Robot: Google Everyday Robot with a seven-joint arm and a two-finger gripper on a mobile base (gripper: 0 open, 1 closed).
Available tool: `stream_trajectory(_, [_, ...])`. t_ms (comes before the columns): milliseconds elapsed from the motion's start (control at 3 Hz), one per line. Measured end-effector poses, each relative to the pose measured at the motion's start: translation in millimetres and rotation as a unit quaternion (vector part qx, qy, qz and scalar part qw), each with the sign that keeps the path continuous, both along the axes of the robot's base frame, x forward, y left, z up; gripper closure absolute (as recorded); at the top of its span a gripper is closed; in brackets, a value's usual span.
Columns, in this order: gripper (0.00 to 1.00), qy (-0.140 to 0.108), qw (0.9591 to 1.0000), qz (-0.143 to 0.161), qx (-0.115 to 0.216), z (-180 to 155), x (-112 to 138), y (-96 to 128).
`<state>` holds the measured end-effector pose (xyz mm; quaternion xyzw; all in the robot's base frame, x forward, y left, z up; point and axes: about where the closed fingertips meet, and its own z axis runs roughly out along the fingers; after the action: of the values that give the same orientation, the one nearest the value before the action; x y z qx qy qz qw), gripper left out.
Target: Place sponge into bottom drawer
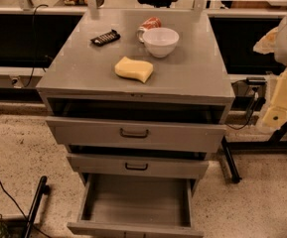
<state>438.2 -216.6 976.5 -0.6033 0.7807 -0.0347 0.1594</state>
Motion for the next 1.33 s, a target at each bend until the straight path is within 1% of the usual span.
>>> stream_trajectory(333, [0.00,0.000,1.0000,0.000,0.000,0.0,0.0,0.0])
stream_trajectory(667, [0.00,-0.006,0.9999,0.009,0.004,2.2,-0.5,5.2])
stream_trajectory(1000, [0.00,-0.022,0.9978,0.060,0.017,6.3,36.0,62.1])
stream_trajectory(1333, [0.00,-0.051,0.9922,0.107,0.036,19.6,84.0,143.0])
